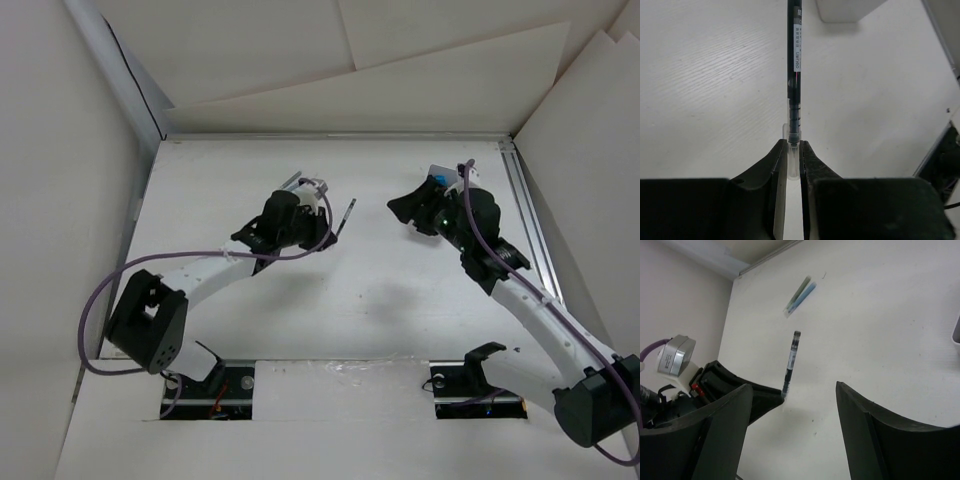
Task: Sort the stationery into containers
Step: Pick up the pen from the center of the board, then place the pen in the storage box.
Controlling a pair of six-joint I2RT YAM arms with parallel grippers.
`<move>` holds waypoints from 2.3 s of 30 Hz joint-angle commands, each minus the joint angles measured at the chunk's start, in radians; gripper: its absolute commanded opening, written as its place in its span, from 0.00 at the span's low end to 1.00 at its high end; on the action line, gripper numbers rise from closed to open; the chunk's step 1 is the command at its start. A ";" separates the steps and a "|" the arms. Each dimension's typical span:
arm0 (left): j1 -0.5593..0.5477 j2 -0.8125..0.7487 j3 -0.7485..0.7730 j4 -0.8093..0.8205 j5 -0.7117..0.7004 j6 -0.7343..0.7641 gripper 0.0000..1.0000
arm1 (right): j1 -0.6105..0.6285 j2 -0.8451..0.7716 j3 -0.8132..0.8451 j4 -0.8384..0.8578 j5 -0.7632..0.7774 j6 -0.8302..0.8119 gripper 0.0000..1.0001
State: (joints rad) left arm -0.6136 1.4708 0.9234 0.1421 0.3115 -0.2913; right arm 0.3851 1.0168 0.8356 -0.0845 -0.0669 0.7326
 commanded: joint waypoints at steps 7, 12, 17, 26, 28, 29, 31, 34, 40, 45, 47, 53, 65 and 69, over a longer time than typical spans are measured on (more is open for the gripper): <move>0.000 -0.156 -0.215 0.407 0.227 -0.137 0.05 | 0.086 0.162 0.120 0.029 -0.216 -0.101 0.74; 0.000 -0.178 -0.281 0.531 0.276 -0.181 0.06 | 0.107 0.187 0.120 0.029 -0.154 -0.110 0.74; 0.000 -0.159 -0.308 0.591 0.327 -0.192 0.06 | 0.139 0.219 0.120 0.058 -0.182 -0.111 0.65; -0.009 -0.168 -0.317 0.619 0.362 -0.215 0.07 | 0.140 0.263 0.140 0.121 -0.145 -0.093 0.42; -0.009 -0.168 -0.317 0.619 0.362 -0.215 0.07 | 0.140 0.263 0.140 0.143 -0.145 -0.093 0.34; -0.009 -0.159 -0.317 0.619 0.362 -0.215 0.07 | 0.140 0.272 0.140 0.158 -0.155 -0.093 0.32; -0.009 -0.159 -0.317 0.619 0.362 -0.215 0.09 | 0.140 0.272 0.131 0.173 -0.155 -0.084 0.27; -0.009 -0.159 -0.317 0.619 0.362 -0.215 0.13 | 0.140 0.281 0.131 0.186 -0.155 -0.084 0.16; -0.009 -0.150 -0.317 0.619 0.310 -0.215 0.46 | 0.130 0.269 0.131 0.195 -0.085 -0.084 0.08; -0.009 -0.184 -0.328 0.619 0.232 -0.224 1.00 | 0.051 0.227 0.152 0.169 0.050 -0.073 0.08; -0.009 -0.193 -0.340 0.619 0.187 -0.224 1.00 | 0.029 0.227 0.164 0.158 0.212 -0.073 0.08; -0.009 -0.196 -0.343 0.551 0.107 -0.213 1.00 | -0.067 0.284 0.198 0.134 0.654 -0.064 0.10; -0.009 -0.168 -0.367 0.514 -0.006 -0.172 1.00 | -0.198 0.508 0.310 0.129 0.857 -0.041 0.10; -0.009 -0.168 -0.379 0.514 -0.052 -0.163 1.00 | -0.198 0.540 0.332 0.114 0.881 -0.041 0.11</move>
State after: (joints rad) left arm -0.6205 1.3067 0.5598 0.6300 0.3004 -0.4782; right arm 0.1844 1.5639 1.1122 0.0151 0.7467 0.6956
